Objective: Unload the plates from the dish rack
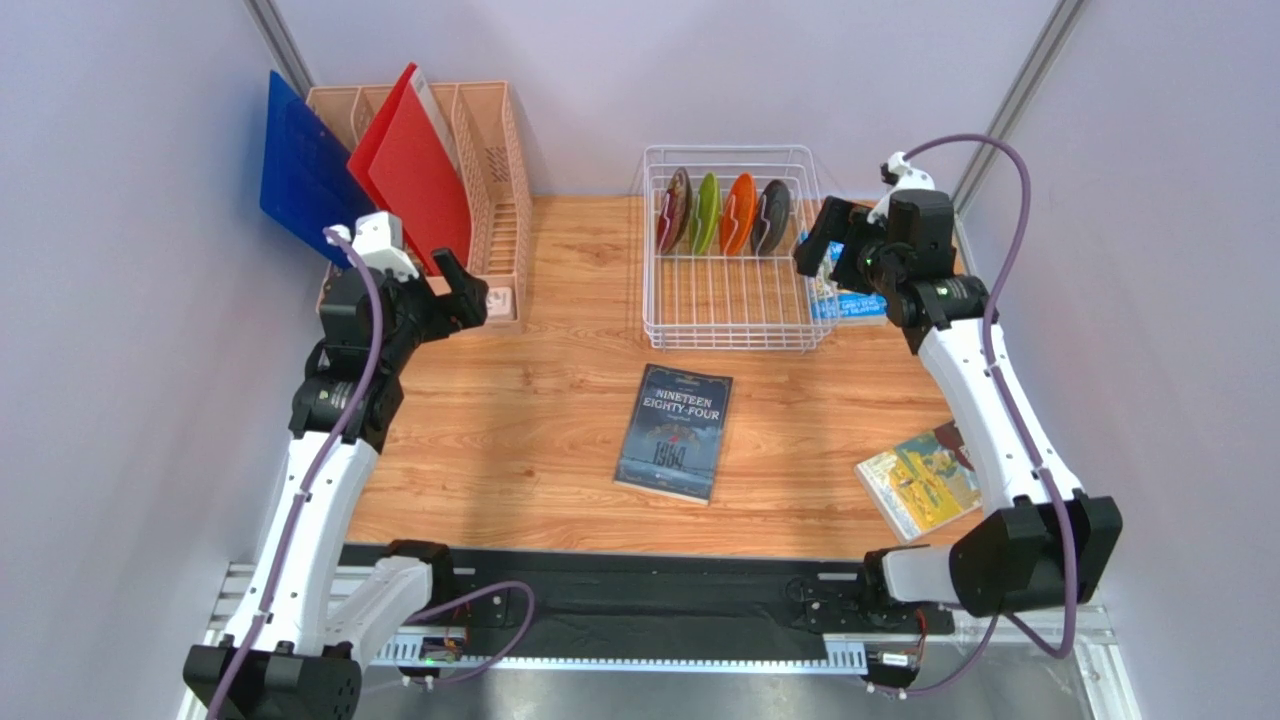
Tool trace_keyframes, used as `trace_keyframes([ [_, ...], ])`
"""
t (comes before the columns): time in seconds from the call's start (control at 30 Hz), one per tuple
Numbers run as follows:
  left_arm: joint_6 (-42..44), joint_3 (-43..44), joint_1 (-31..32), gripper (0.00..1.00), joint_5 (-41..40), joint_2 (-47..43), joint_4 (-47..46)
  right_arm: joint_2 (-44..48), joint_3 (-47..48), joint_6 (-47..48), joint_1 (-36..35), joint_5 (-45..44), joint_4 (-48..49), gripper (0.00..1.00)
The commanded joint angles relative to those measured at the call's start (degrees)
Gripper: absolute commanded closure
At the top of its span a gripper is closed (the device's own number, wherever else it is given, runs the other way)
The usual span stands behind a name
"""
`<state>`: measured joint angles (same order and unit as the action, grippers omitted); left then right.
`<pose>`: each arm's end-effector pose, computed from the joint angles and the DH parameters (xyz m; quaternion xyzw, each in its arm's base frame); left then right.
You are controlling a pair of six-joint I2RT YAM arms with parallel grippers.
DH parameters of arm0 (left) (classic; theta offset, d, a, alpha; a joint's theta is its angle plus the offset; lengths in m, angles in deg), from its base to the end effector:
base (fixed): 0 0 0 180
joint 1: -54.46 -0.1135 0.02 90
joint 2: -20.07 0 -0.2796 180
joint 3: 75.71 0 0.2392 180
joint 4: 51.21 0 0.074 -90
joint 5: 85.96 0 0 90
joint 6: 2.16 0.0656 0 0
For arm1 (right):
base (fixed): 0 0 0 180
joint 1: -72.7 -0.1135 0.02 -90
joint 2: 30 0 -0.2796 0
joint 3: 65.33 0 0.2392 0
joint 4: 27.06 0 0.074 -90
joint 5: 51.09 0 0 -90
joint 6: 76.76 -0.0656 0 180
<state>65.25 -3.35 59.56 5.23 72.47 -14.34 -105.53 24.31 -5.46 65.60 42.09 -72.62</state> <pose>0.2068 -0.0198 0.3761 -0.1160 0.7949 -0.1506 0.5761 0.2984 0.0408 0.3698 0.0746 0.8689 0.1327 0.4711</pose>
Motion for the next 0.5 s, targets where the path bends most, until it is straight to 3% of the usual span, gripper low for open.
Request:
trace_keyframes([
  [0.0,1.93,1.50,-0.27,0.00,0.91,1.21,-2.22,-2.69,5.04,3.41,-0.82,7.88,4.74,0.00],
  [0.13,1.76,0.80,-0.27,0.00,3.11,3.32,-3.19,-10.75,13.80,3.58,-1.26,6.76,3.35,0.05],
  [0.47,-1.58,-0.52,-0.09,0.09,10.93,10.69,-9.85,-32.91,38.77,6.21,-6.34,0.69,-7.47,0.06],
])
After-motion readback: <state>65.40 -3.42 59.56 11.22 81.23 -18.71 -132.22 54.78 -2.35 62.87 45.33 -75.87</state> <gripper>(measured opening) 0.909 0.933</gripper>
